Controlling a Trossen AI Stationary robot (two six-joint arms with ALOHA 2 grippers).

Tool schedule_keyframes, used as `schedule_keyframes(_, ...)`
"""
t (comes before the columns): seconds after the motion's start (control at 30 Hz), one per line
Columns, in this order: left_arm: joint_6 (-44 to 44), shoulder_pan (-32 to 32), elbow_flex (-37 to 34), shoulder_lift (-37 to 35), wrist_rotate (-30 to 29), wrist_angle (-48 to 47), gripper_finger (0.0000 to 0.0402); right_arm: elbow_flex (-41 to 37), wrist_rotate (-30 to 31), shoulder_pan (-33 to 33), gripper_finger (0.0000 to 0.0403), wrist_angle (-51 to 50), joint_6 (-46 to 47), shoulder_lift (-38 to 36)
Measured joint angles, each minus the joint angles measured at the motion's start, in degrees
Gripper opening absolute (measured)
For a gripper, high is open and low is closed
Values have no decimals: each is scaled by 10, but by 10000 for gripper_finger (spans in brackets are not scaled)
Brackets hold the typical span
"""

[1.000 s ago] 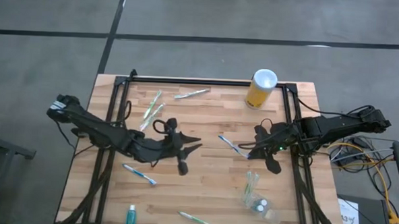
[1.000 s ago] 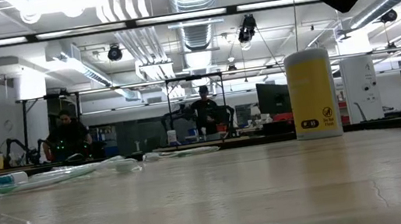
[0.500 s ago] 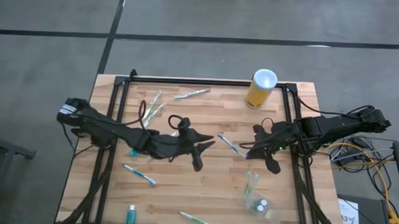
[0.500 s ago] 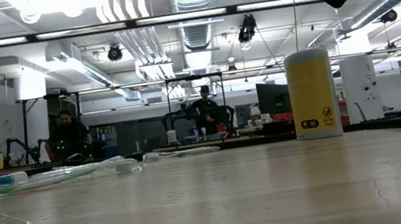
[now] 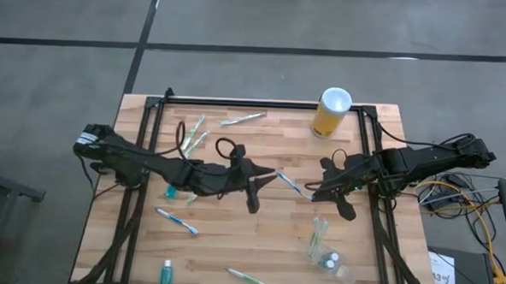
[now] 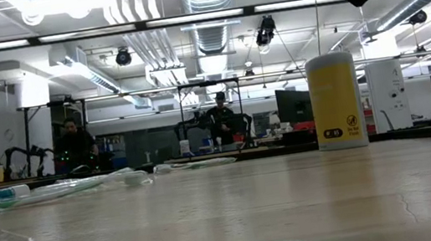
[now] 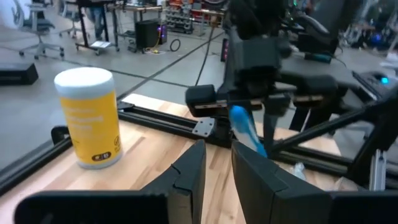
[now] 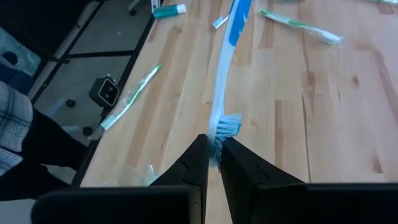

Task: Pick & Place toothbrushing station
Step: Put the top blue toothbrush into the transparent organizer

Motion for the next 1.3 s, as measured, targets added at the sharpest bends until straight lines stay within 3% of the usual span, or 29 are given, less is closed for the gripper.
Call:
schedule_keyframes(0.67,-11,10,0,0,7,1,83,0,0,0,28,0,-2,0)
schedule_keyframes(0.9,-15,9,0,0,82,5,83,0,0,0,28,0,-2,0)
schedule_keyframes(1.3,10,13,0,0,56,41,83,0,1,0,28,0,-2,0)
